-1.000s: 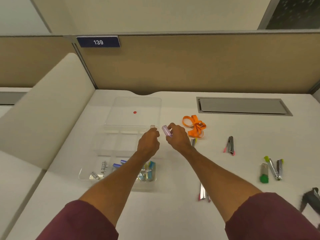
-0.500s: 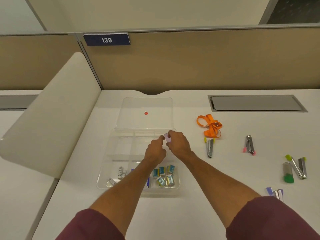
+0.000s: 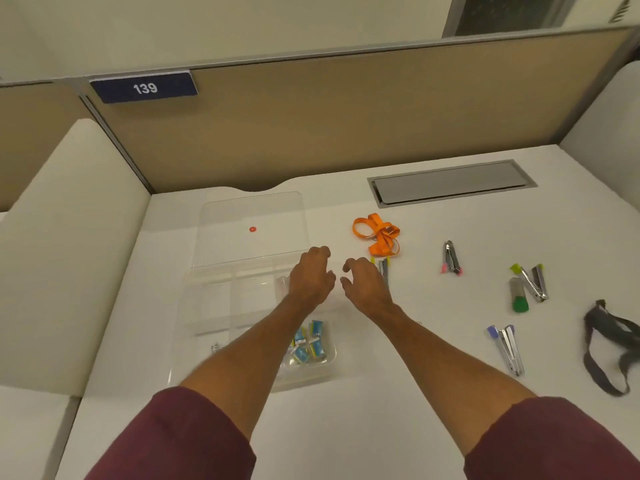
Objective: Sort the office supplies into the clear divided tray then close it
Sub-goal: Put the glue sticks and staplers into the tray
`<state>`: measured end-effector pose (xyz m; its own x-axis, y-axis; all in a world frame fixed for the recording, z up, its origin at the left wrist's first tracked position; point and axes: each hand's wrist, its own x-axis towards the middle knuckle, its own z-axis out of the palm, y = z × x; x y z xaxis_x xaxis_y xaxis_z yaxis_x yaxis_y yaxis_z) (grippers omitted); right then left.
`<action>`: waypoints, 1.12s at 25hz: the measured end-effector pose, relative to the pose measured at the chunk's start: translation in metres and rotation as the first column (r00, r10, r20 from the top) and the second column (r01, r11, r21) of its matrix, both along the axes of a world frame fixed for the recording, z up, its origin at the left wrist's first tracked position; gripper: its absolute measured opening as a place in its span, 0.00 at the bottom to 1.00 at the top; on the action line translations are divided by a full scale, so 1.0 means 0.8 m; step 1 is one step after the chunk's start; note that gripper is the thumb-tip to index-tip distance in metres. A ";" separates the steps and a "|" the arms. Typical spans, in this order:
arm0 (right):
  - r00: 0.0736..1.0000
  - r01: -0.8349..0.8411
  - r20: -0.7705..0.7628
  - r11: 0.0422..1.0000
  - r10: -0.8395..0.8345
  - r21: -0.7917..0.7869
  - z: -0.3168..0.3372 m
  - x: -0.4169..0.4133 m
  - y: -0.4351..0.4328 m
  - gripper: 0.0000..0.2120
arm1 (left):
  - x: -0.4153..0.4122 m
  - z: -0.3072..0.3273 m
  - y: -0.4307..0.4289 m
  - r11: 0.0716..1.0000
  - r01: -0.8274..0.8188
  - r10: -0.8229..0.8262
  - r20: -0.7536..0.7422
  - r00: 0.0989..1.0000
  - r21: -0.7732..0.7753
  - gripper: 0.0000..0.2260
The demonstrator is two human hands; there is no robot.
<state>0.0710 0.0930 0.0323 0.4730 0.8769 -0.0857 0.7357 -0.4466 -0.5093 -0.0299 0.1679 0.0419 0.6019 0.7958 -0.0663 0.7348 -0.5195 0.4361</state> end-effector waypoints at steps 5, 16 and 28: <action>0.988 0.156 0.023 0.987 -0.155 -0.034 0.002 0.082 -0.077 0.17 | 0.091 0.000 -0.049 0.985 0.172 -0.173 -0.079 0.982 -0.025 0.21; 0.943 0.315 0.128 0.947 -0.306 -0.057 -0.027 0.266 -0.208 0.15 | 0.251 -0.060 -0.168 0.930 0.336 -0.366 -0.292 0.883 -0.149 0.34; 0.956 0.284 0.130 0.942 -0.264 -0.178 -0.064 0.333 -0.236 0.15 | 0.273 -0.105 -0.205 0.946 0.225 -0.304 -0.393 0.868 -0.234 0.39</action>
<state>0.3373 -0.0956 -0.0190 0.7078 0.6836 -0.1780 0.6145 -0.7202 -0.3220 0.1884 0.0039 -0.0424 0.6723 0.5621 -0.4817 0.7139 -0.6644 0.2211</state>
